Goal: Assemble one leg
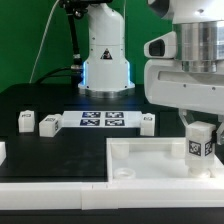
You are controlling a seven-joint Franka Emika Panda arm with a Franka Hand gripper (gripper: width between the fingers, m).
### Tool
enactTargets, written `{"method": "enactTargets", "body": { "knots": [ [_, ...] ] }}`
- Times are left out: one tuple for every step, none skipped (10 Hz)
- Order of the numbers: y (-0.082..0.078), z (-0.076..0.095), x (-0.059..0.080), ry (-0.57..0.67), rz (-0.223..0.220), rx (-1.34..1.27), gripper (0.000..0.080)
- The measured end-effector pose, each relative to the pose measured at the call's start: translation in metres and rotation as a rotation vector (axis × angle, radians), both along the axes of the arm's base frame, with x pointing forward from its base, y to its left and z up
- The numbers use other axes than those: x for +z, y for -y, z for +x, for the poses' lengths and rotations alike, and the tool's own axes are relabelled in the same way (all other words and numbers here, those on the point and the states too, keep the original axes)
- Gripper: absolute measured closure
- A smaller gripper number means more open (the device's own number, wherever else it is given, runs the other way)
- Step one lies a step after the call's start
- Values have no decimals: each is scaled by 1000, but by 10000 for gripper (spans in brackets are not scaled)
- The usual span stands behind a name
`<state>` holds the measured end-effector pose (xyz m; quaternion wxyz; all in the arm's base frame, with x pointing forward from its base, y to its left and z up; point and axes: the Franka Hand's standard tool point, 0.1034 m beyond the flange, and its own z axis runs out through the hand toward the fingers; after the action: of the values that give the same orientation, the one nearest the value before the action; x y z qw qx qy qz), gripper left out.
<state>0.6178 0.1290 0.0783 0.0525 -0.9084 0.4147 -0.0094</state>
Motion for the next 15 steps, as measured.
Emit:
{"method": "enactTargets", "body": {
  "knots": [
    [0,0,0,5,-3,54,429],
    [-1,0,0,5,-3,61,293],
    [-1,-1,-1,8,-7,121,180],
    [0,-1,-2,21,-18,280,159],
    [0,0,-2,32,-30,447,159],
    [0,1,-3,41,-49,646,151],
    [2,3,-3,43,-55,814,151],
    [1,4,-4,52,-61,924,151],
    [0,5,-4,52,-73,1048,151],
    [0,7,-4,53,-88,1177,151],
    [1,8,-4,58,-97,1270,151],
    [1,7,-4,55,-98,1346,151],
    [3,8,-4,60,-109,1449,151],
    [3,7,-4,58,-107,1427,151],
    [3,7,-4,58,-106,1426,274]
  ]
}}
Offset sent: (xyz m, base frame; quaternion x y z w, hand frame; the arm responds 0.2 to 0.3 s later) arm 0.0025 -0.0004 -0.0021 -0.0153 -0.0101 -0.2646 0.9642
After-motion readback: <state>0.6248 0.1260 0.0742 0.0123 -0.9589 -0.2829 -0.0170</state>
